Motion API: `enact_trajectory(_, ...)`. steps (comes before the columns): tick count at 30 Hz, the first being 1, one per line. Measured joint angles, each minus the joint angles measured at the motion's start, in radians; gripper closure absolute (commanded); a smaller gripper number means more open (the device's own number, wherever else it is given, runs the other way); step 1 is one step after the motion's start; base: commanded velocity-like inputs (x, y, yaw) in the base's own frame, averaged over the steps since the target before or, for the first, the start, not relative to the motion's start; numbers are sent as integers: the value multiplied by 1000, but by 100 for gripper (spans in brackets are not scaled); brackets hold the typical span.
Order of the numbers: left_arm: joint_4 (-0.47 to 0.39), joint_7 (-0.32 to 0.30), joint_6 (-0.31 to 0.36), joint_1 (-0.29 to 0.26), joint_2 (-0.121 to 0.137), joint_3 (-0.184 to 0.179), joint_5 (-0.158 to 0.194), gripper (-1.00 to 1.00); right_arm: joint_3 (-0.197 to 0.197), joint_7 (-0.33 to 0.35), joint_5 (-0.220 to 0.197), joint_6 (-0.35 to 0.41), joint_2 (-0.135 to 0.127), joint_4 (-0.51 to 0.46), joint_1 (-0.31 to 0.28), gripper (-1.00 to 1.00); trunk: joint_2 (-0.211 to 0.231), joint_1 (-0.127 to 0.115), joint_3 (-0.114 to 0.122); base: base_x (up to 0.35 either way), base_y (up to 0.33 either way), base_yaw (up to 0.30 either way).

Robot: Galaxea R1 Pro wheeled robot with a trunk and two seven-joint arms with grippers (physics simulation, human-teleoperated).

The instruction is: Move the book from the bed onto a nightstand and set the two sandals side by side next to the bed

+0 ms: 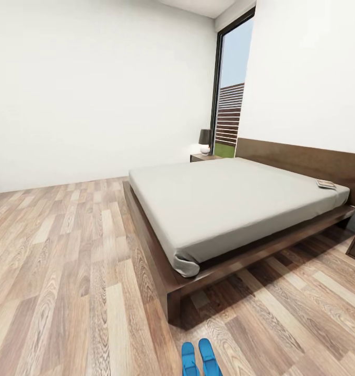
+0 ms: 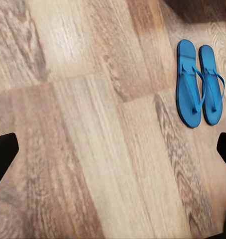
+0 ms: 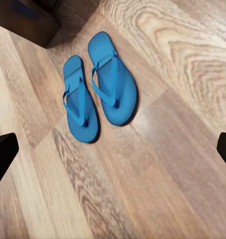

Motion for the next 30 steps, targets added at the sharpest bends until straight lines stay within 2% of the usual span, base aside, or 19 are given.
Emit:
enact_trajectory(20,0,3,0,0,0,0,-1,-100,4,-44,0,-2,3,0,0,-100,0,0,0,0,0,-4)
enact_trajectory(30,0,5,0,0,0,0,-1,-100,6,-48,2,-2,4,0,0,-100,0,0,-1,0,0,-166)
